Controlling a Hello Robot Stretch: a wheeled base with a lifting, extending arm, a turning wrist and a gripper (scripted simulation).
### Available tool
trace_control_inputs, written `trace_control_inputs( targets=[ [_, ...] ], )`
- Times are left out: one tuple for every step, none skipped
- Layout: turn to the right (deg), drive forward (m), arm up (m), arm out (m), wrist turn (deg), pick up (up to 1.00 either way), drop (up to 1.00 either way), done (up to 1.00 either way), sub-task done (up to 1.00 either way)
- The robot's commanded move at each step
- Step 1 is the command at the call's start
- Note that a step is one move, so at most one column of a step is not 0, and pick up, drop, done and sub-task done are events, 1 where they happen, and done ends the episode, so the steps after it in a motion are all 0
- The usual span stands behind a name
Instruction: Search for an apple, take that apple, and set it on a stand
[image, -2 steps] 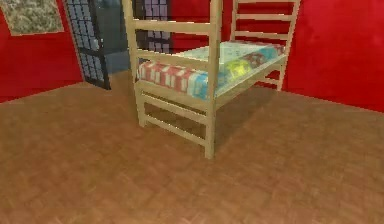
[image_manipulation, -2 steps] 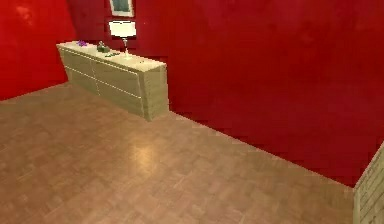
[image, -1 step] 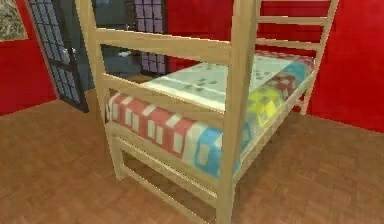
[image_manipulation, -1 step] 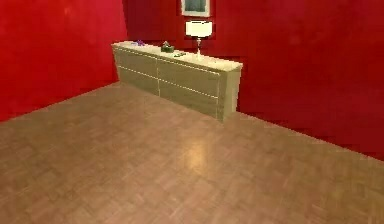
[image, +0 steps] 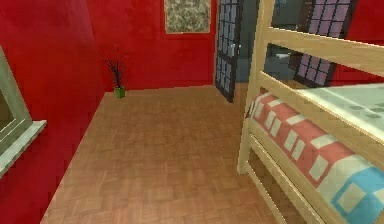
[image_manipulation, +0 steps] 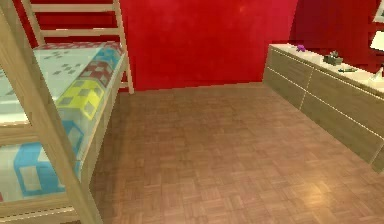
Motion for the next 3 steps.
trace_control_inputs(
  targets=[
    [0.0, 0.05, 0.0, 0.0, 0.0, 0.0, 0.0, 0.0, 0.0],
    [-9.0, 0.0, 0.0, 0.0, 0.0, 0.0, 0.0, 0.0, 0.0],
    [0.0, 1.0, 0.0, 0.0, 0.0, 0.0, 0.0, 0.0, 0.0]
  ],
)
